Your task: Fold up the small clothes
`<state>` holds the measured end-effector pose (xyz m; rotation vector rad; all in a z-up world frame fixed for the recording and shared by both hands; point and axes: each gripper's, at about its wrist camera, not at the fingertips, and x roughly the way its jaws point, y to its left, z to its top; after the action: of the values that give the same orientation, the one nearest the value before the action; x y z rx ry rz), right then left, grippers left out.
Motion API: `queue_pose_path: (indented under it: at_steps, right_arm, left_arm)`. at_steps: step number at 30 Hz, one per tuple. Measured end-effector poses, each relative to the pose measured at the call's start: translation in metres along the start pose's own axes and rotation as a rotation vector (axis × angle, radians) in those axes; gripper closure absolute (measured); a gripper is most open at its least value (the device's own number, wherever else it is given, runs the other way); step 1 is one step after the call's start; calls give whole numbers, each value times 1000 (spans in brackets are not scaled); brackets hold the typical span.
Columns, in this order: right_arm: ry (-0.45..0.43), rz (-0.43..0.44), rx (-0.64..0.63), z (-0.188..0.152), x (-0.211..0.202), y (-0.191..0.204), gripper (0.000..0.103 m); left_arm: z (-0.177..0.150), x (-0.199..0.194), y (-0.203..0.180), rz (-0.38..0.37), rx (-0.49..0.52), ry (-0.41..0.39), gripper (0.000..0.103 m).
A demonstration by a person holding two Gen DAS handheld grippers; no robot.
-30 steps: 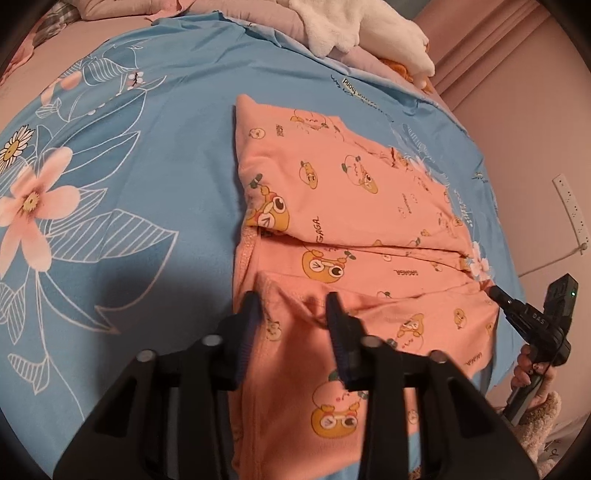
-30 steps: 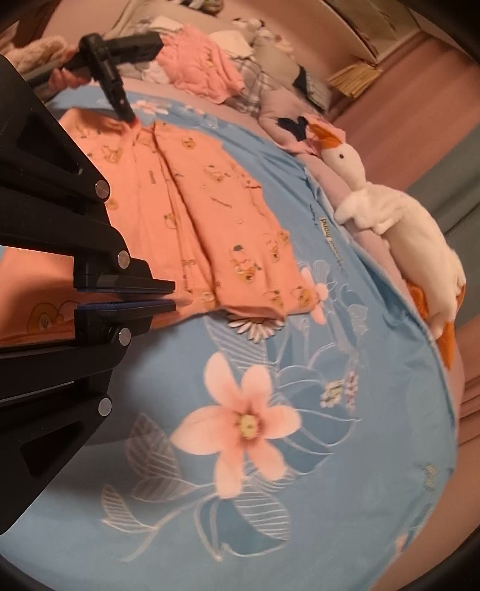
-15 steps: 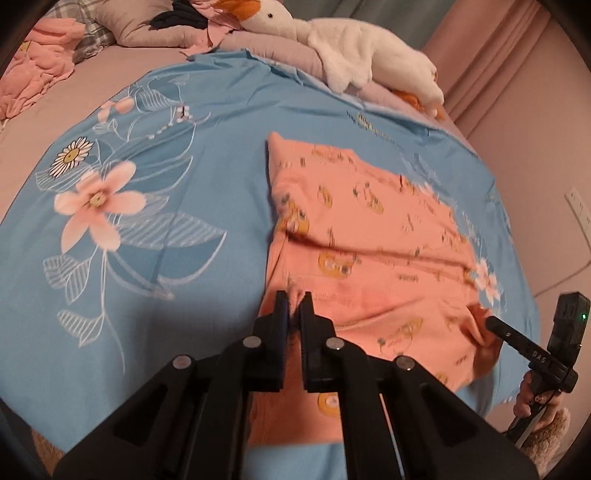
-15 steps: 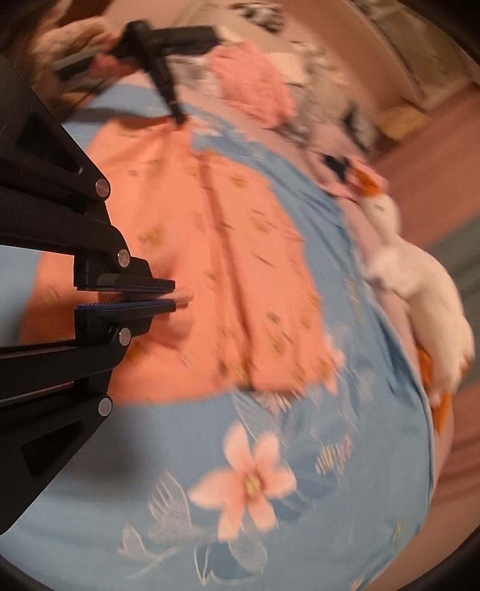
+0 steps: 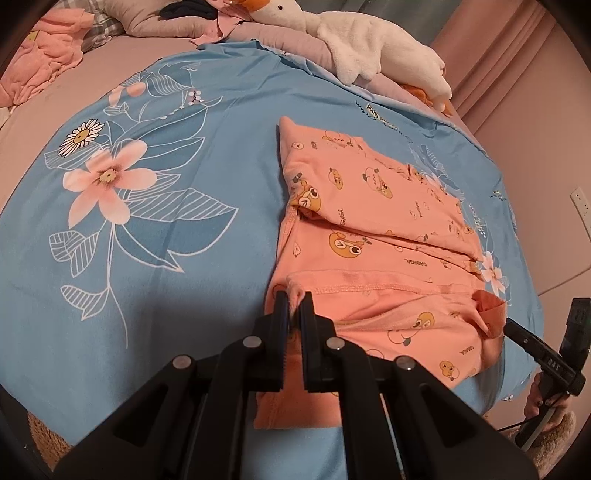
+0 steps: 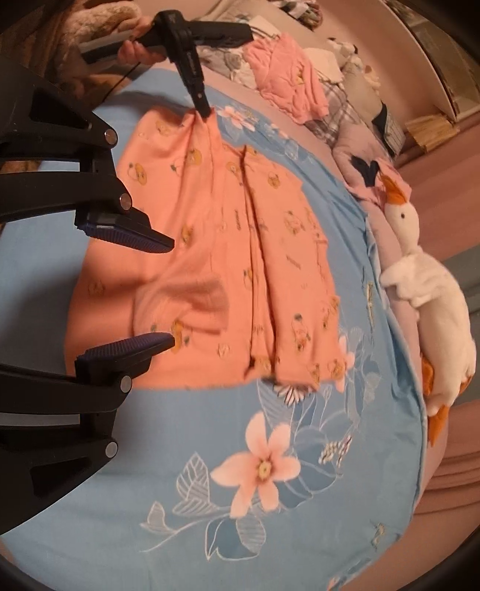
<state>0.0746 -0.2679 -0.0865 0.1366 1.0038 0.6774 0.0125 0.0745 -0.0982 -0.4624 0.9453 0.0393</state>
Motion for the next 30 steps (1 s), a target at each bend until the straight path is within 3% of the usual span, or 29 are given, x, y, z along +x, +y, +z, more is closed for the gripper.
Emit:
queue_pose_path:
  at_steps: [5,10,12,15,22,30]
  right_arm:
    - [43,58,35,10,22,-10,58]
    - [87,62,67,22,46,-20,62]
    - [88,73,87,23,48,-25,97]
    - [50,90,109,22,37,-29,97]
    - [-141,142,166,35,-22,-42,97]
    - [-239,153,132,52,-47,-30,98]
  left_arm:
    - [3,5,1,0,0,9,97]
    - [9,10,0,-10,-10,4,98]
    - [12,8,0,-32,-24,-3,98]
    - [19,3,-2,-49,-26,-20,98]
    - [38,-17,-12,-95,-7,-82,98]
    - [61,-42,-25,-136,10,-167,98]
